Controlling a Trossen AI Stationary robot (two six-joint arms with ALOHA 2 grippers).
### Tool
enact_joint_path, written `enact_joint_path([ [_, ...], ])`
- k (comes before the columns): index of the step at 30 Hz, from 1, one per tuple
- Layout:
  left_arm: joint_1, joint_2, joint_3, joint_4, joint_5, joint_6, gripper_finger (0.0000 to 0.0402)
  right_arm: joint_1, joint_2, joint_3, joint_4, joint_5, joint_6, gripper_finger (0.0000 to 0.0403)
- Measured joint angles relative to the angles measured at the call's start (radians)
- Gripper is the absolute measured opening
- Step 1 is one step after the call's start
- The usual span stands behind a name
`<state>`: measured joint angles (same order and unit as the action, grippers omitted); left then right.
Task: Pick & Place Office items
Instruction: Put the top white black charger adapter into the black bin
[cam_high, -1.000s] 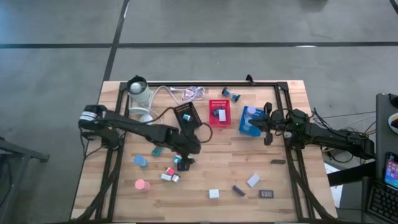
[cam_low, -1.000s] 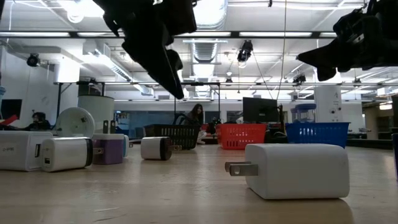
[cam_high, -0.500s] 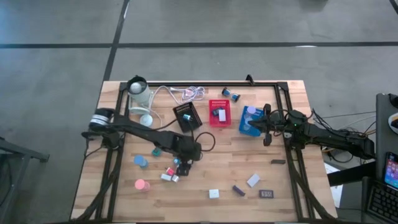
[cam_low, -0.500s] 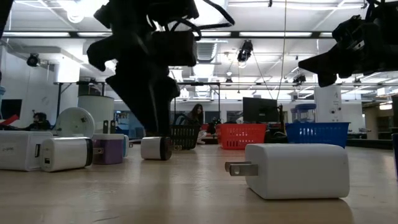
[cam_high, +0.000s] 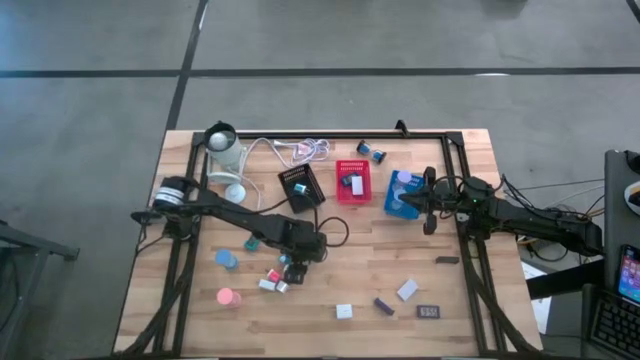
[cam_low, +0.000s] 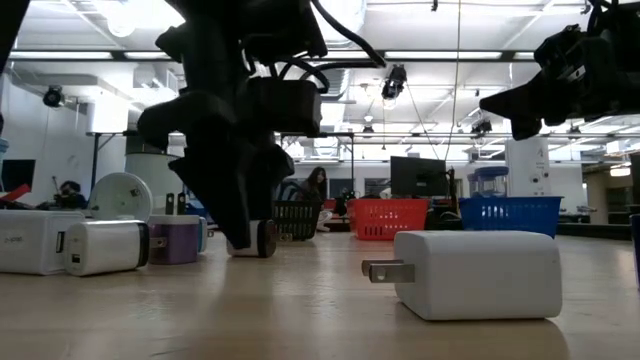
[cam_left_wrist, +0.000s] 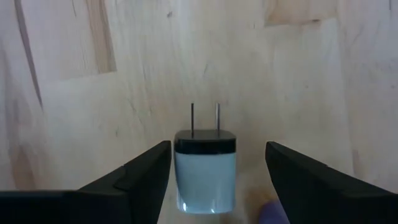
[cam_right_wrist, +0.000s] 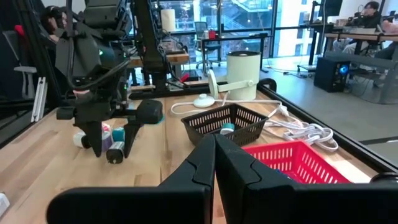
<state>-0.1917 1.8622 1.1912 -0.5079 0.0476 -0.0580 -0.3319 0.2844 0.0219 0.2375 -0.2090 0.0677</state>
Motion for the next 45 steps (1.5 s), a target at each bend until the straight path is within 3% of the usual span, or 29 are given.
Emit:
enact_joint_path([
  [4,0.0,0.007,0.0,0.0,-0.034,0.023,0.0237,0.0,0.0,0.0,-0.001,0.0,0.0,0.0008],
  [11,0.0,0.005,0.0,-0.001,-0.022,0.05,0.0133,0.0,0.0,0.0,-0.001,0.0,-0.006,0.0008],
  [21,0.001,-0.087,0.009,-0.065,0.015,0.054,0.0133,0.0,0.001,0.0,-0.002,0.0,-0.007,0.0008],
  [26,0.001,-0.26,-0.003,-0.065,0.011,0.022,0.0133,0.0,0.001,-0.001,-0.003,0.001,-0.017,0.0008],
  [32,0.001,-0.529,-0.065,-0.01,-0.068,0.024,0.0133,0.0,0.001,-0.005,-0.006,0.0,-0.018,0.0008],
  [45,0.06,-1.1,-0.426,0.246,-0.181,-0.046,0.0133,0.0,0.0,-0.008,-0.002,0.0,-0.019,0.0008],
])
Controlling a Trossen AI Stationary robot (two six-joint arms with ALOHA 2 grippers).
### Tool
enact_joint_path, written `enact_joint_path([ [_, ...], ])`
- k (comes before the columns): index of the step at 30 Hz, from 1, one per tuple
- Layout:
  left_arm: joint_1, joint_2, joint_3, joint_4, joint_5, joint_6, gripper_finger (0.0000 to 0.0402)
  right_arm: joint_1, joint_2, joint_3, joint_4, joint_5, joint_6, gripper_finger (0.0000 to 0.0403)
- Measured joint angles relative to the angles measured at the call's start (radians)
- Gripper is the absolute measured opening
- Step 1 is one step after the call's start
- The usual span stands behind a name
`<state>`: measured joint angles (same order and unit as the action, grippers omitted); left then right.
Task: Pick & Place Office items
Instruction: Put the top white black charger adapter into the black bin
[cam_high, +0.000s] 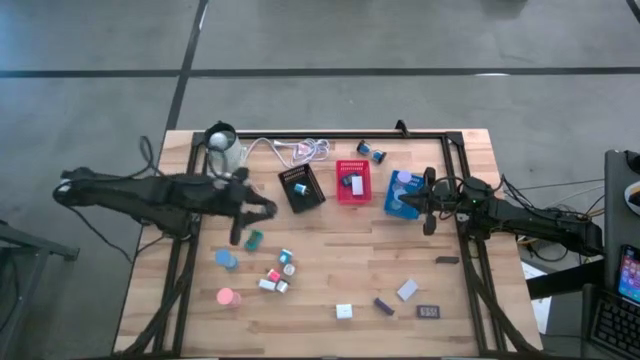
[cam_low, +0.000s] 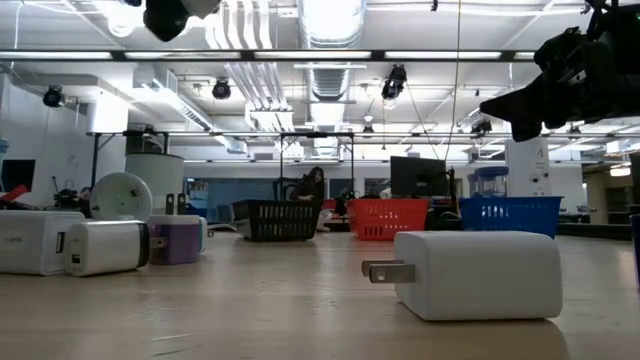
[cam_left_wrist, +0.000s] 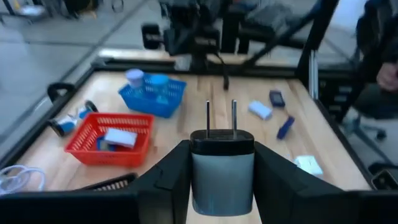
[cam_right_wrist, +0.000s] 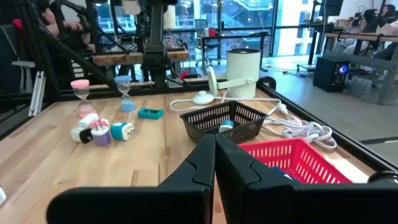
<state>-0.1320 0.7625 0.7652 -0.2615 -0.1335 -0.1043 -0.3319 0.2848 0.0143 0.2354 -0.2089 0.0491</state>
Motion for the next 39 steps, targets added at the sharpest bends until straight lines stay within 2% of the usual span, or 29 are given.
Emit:
enact_joint_path([
  [8,0.034,-0.199,-0.191,0.136,0.0,0.051,0.0133,0.0,0.0,0.0,0.002,0.0,0.001,0.0008],
  [15,0.035,-0.338,-0.383,0.362,-0.004,0.114,0.0133,0.0,0.0,0.0,0.002,-0.005,0.004,0.0008],
  [33,0.06,-0.649,-0.678,0.538,-0.033,0.181,0.0133,0.001,-0.002,0.0,0.024,-0.009,0.043,0.0008],
  [39,0.06,-0.717,-0.739,0.533,-0.033,0.17,0.0133,0.0,-0.002,0.0,0.036,-0.008,0.045,0.0008],
])
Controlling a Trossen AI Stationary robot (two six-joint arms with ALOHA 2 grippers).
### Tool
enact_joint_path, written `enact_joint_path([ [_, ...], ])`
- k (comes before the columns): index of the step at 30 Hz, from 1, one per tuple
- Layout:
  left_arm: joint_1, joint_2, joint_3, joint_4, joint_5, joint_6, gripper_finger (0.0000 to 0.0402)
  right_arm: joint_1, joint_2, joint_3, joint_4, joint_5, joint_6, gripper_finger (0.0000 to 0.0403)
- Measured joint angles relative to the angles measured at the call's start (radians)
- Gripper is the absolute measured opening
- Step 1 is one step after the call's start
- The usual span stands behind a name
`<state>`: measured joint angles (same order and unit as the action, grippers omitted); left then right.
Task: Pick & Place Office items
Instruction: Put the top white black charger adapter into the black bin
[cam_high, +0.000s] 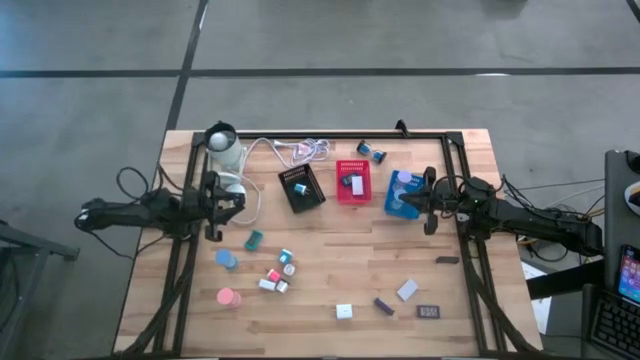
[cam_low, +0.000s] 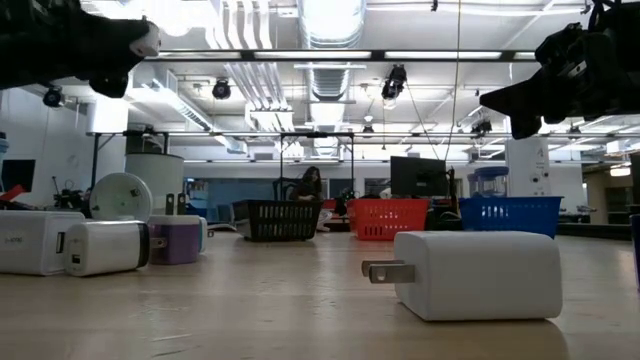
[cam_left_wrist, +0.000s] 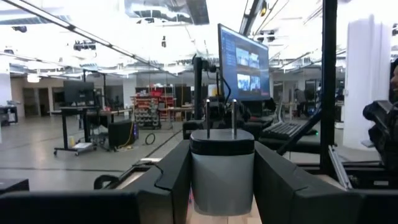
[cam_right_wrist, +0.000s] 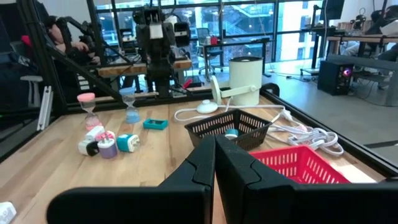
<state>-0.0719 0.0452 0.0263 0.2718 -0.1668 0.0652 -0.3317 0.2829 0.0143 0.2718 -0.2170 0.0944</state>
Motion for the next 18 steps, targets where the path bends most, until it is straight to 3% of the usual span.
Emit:
enact_joint_path([
  [18,0.0,-0.024,-0.018,-0.035,0.0,-0.015,0.0133,0.0,0.001,0.0,-0.004,0.008,0.0,0.0008],
])
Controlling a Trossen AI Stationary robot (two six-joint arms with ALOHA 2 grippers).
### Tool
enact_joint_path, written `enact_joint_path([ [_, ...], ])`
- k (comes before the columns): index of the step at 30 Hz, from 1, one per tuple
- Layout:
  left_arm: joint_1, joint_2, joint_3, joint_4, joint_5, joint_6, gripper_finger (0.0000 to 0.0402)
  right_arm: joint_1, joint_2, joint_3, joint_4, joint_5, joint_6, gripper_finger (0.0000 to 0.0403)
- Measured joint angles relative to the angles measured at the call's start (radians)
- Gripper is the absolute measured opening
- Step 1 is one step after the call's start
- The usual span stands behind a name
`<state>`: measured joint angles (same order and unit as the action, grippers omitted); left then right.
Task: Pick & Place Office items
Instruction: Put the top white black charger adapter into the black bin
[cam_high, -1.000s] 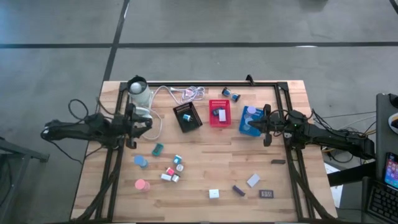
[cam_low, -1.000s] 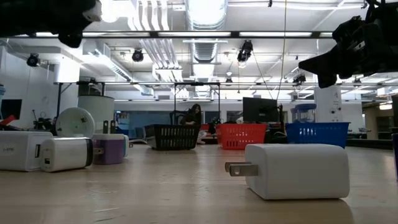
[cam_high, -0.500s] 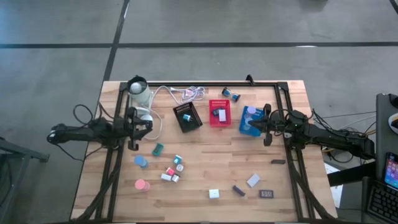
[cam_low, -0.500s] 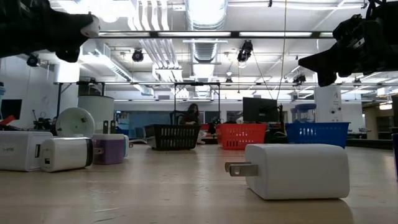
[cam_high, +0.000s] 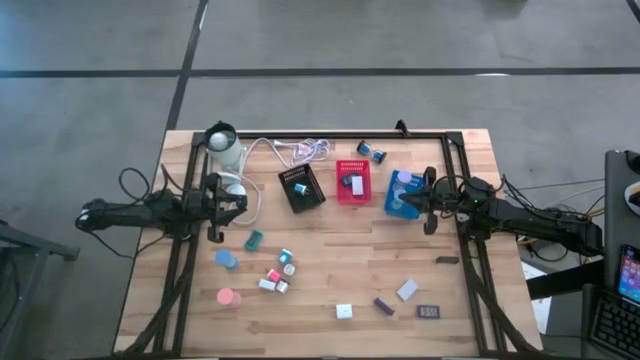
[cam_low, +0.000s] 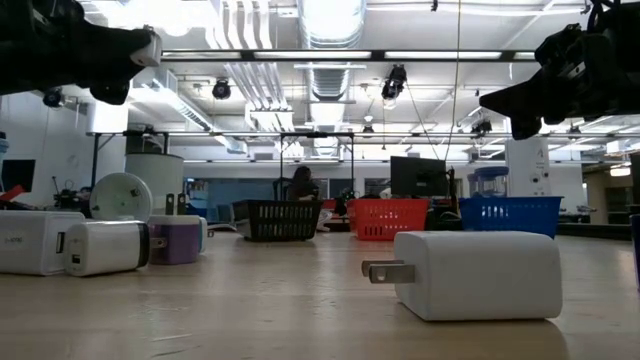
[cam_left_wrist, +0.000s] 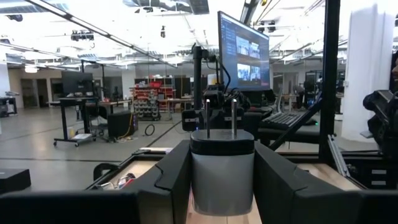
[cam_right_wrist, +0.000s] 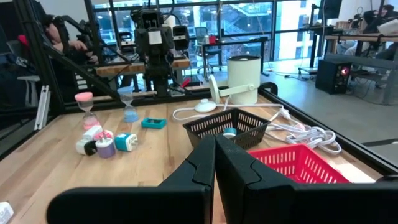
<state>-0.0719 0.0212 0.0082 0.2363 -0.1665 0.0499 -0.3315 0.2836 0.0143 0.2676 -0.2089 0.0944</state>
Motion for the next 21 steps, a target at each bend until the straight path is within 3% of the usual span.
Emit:
enact_joint_path([
  [5,0.0,0.004,0.014,0.019,-0.042,-0.043,0.0133,0.0,0.0,0.0,-0.001,0.0,0.0,0.0008],
  [10,0.003,0.067,0.201,-0.028,-0.101,-0.045,0.0133,0.0,0.0,0.0,0.005,0.003,-0.007,0.0008],
  [15,0.006,0.247,0.414,-0.225,-0.233,-0.028,0.0133,0.0,0.0,0.0,0.023,0.003,-0.008,0.0008],
  [21,0.019,0.538,0.656,-0.366,-0.271,-0.026,0.0133,0.0,0.001,0.0,0.043,0.002,0.001,0.0008],
])
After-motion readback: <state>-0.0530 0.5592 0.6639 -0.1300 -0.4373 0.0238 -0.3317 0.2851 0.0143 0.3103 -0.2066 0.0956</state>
